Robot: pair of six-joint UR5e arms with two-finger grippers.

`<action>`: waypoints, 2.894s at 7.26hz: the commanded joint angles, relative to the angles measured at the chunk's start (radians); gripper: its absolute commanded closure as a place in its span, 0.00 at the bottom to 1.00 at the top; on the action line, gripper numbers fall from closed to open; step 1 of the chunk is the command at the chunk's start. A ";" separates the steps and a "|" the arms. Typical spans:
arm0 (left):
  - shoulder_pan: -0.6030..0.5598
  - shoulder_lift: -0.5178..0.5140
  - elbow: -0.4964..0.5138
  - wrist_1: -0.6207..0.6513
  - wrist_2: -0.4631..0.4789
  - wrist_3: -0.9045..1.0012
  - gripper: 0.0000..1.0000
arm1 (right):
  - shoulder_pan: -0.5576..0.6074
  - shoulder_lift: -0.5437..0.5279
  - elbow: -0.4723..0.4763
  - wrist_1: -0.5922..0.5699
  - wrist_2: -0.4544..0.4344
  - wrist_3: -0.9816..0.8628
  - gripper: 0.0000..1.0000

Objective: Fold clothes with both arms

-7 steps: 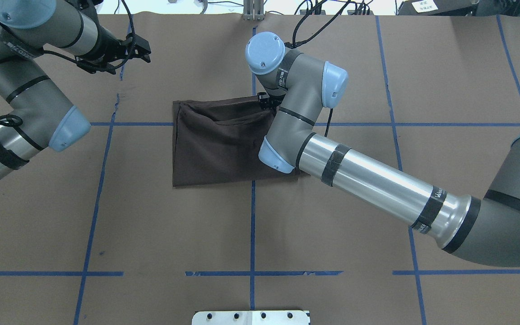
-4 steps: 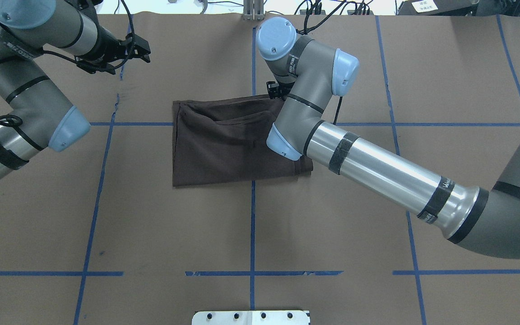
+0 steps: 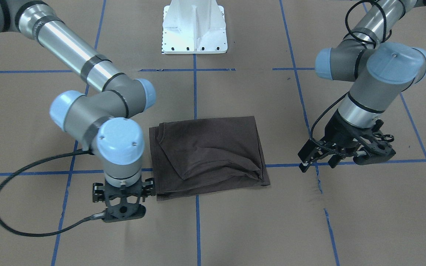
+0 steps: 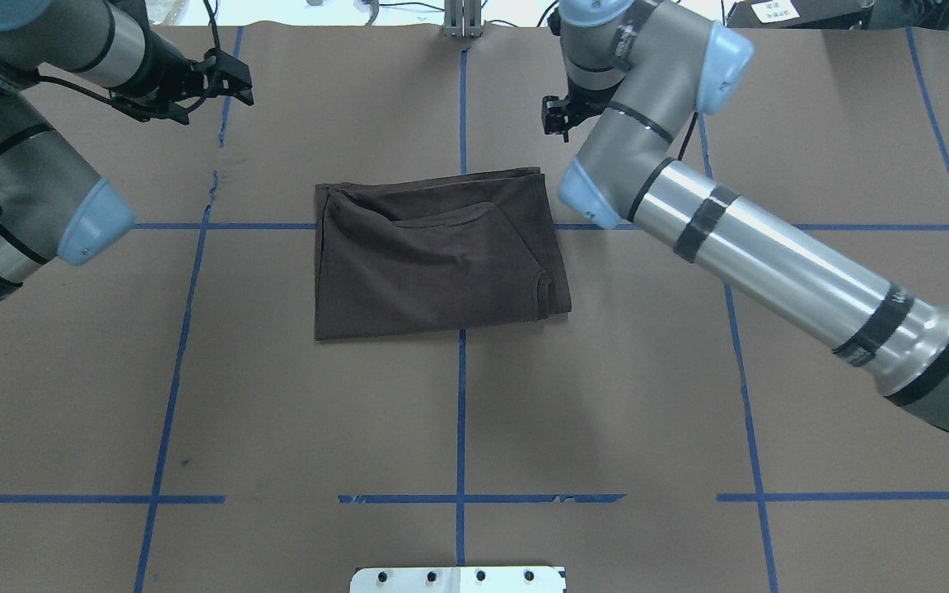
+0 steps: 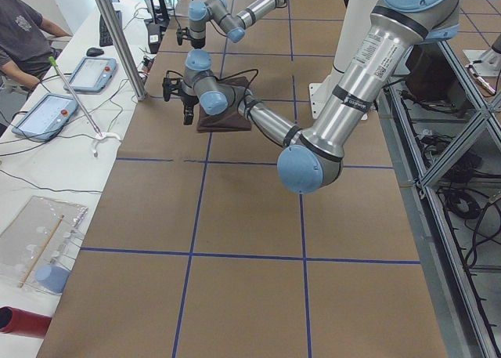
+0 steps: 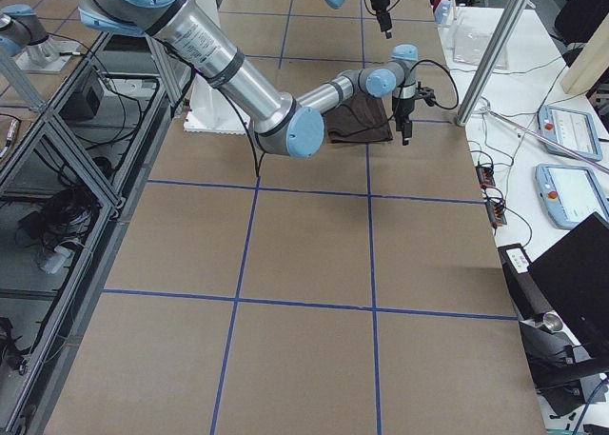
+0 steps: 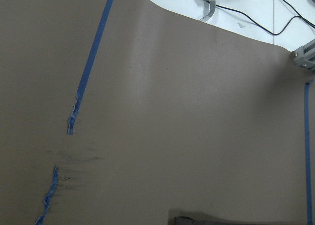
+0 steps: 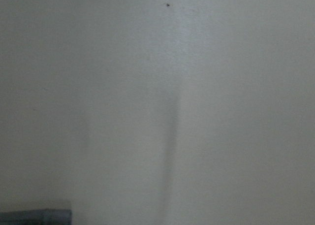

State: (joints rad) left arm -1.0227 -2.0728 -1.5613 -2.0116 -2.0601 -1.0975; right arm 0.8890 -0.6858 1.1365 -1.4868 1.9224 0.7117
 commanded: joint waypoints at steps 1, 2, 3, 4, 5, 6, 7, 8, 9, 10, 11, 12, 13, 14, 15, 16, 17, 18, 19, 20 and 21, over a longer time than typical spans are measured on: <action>-0.168 0.156 -0.038 -0.001 -0.101 0.368 0.00 | 0.210 -0.273 0.240 -0.006 0.215 -0.216 0.00; -0.257 0.237 -0.055 0.002 -0.123 0.603 0.00 | 0.340 -0.390 0.284 -0.009 0.283 -0.397 0.00; -0.349 0.309 -0.057 0.025 -0.127 0.848 0.00 | 0.446 -0.499 0.298 -0.012 0.347 -0.563 0.00; -0.423 0.342 -0.054 0.116 -0.127 1.153 0.00 | 0.547 -0.573 0.299 -0.048 0.390 -0.722 0.00; -0.488 0.345 -0.057 0.225 -0.126 1.315 0.00 | 0.615 -0.610 0.304 -0.109 0.392 -0.864 0.00; -0.526 0.353 -0.066 0.262 -0.129 1.356 0.00 | 0.698 -0.653 0.307 -0.198 0.394 -0.947 0.00; -0.524 0.380 -0.071 0.246 -0.126 1.348 0.00 | 0.702 -0.696 0.328 -0.204 0.388 -0.931 0.00; -0.519 0.384 -0.060 0.225 -0.095 1.346 0.00 | 0.702 -0.721 0.365 -0.205 0.397 -0.931 0.00; -0.519 0.432 -0.056 0.220 -0.092 1.349 0.00 | 0.696 -0.742 0.368 -0.198 0.371 -0.951 0.00; -0.519 0.442 -0.049 0.223 -0.092 1.352 0.00 | 0.697 -0.751 0.403 -0.199 0.368 -0.946 0.00; -0.523 0.447 -0.048 0.265 -0.101 1.354 0.00 | 0.697 -0.776 0.419 -0.199 0.382 -0.930 0.00; -0.520 0.438 -0.062 0.387 -0.103 1.354 0.00 | 0.697 -0.784 0.410 -0.198 0.412 -0.930 0.00; -0.520 0.436 -0.066 0.449 -0.106 1.354 0.00 | 0.699 -0.788 0.419 -0.199 0.459 -0.930 0.00; -0.522 0.445 -0.054 0.471 -0.173 1.352 0.00 | 0.703 -0.799 0.419 -0.199 0.480 -0.930 0.00; -0.522 0.457 -0.045 0.471 -0.257 1.345 0.00 | 0.720 -0.820 0.431 -0.195 0.480 -0.930 0.00; -0.520 0.517 -0.071 0.452 -0.273 1.343 0.00 | 0.734 -0.877 0.465 -0.194 0.477 -0.930 0.00; -0.520 0.519 -0.075 0.453 -0.273 1.343 0.00 | 0.745 -0.924 0.492 -0.193 0.475 -0.930 0.00; -0.520 0.519 -0.094 0.455 -0.270 1.341 0.00 | 0.746 -0.945 0.503 -0.194 0.477 -0.925 0.00; -0.520 0.516 -0.101 0.456 -0.262 1.341 0.00 | 0.745 -0.934 0.491 -0.194 0.475 -0.881 0.00; -0.520 0.514 -0.103 0.456 -0.259 1.341 0.00 | 0.745 -0.923 0.508 -0.191 0.475 -0.801 0.00; -0.520 0.514 -0.103 0.456 -0.258 1.341 0.00 | 0.736 -0.904 0.509 -0.190 0.474 -0.776 0.00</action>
State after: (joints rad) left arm -1.5432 -1.5579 -1.6621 -1.5557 -2.3209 0.2440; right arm 1.6311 -1.6074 1.6396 -1.6788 2.3974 -0.1157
